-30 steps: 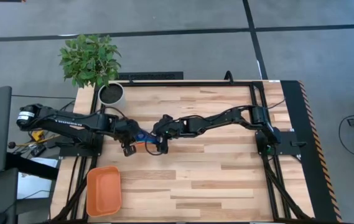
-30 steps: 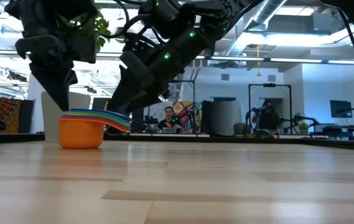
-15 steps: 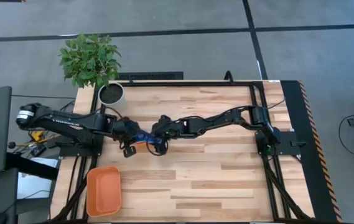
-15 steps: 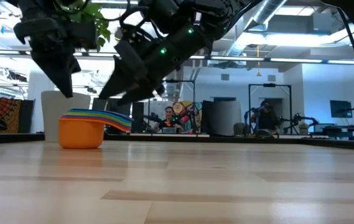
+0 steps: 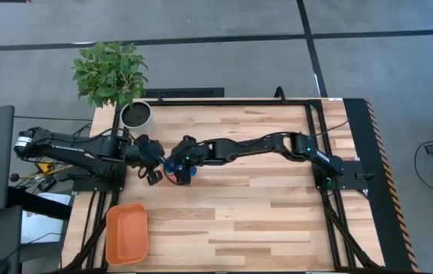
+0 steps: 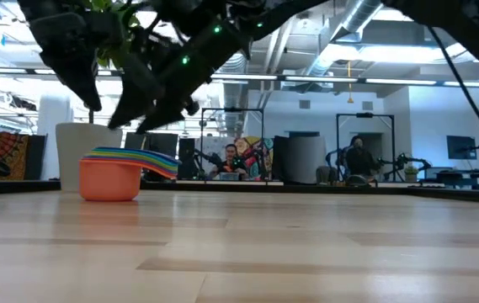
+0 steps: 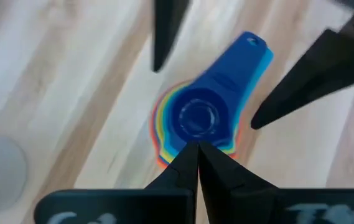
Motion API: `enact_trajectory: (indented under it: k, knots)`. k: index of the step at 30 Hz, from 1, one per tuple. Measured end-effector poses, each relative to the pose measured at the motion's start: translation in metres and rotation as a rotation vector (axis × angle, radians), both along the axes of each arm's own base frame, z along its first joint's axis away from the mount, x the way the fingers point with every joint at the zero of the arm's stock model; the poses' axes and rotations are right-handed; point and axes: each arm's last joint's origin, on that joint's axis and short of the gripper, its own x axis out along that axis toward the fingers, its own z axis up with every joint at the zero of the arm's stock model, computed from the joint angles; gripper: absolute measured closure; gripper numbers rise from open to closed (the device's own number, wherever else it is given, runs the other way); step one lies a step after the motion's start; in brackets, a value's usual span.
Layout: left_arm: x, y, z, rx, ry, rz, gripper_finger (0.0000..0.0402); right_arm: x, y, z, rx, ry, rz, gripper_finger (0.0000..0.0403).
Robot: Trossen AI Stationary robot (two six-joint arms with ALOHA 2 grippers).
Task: Nest measuring cups in basket
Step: Put the nested measuring cups into the orange bin
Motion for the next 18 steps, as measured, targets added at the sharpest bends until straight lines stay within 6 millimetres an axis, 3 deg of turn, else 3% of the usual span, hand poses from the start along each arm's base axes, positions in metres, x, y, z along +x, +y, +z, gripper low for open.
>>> enact_trajectory:
  k: [4, 9, 18]
  knots:
    - [-0.010, -0.002, 0.005, 0.033, -0.024, 0.030, 0.0401, 0.002, 0.000, -0.018, 0.002, 0.113, -0.004, 0.0012]
    - [-0.020, -0.007, 0.011, 0.036, -0.060, 0.042, 0.0401, -0.003, 0.007, -0.027, 0.015, 0.197, -0.007, 0.0012]
    - [-0.027, -0.011, 0.015, 0.052, -0.097, 0.058, 0.0401, -0.005, 0.012, -0.028, 0.030, 0.216, -0.013, 0.0012]
